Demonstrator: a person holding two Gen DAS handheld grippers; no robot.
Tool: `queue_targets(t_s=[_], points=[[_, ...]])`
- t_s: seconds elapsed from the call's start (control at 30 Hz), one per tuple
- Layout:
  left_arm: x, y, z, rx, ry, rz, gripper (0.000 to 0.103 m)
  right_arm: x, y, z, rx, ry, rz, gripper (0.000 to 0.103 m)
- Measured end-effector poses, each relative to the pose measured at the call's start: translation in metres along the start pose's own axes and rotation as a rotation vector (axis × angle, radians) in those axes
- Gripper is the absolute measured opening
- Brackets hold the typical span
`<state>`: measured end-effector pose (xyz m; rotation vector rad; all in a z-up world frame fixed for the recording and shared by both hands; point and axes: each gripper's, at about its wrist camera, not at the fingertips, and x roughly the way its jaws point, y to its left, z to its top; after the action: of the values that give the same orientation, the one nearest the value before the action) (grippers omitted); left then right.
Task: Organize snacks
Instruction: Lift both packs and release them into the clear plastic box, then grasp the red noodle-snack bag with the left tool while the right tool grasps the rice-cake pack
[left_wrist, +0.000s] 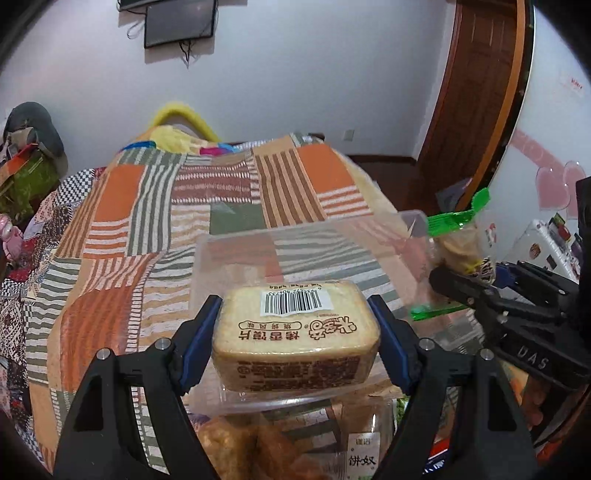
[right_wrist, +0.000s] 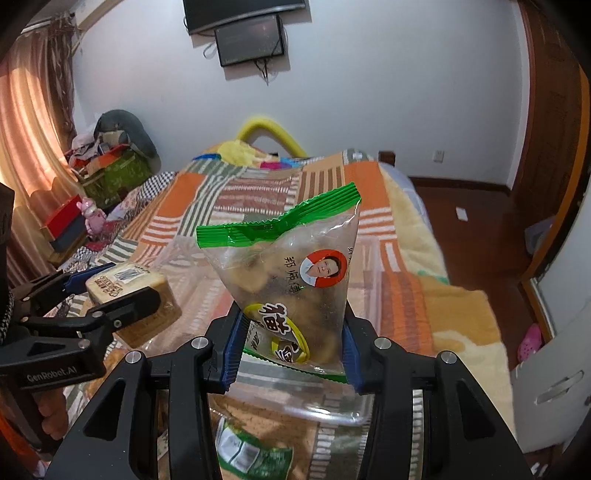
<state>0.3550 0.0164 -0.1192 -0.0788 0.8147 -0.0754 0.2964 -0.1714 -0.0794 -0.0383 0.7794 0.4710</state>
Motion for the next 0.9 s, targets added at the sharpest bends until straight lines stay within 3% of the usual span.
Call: queue_targets(t_s=[0.23,0.4,0.63,0.9], points=[[0.027,-0.002,-0.004,0.005,0.057,-0.003,0.078,0.017,0.002,-0.008,-0.033,0.085,0.008,0.042],[0.016,-0.004,-0.006,0.016,0.012,0.000,0.079,0.016,-0.003,-0.013,-0.022,0.119,0.008,0.044],[-0.029,-0.005,-0.006,0.031,-0.048,-0.020,0.079,-0.017,-0.003,-0.008,-0.035,0.050,0.002,0.056],[-0.097,0.002,-0.026,0.064,-0.110,-0.015,0.082,-0.072,-0.002,-0.013,-0.044,-0.024,0.017,0.056]])
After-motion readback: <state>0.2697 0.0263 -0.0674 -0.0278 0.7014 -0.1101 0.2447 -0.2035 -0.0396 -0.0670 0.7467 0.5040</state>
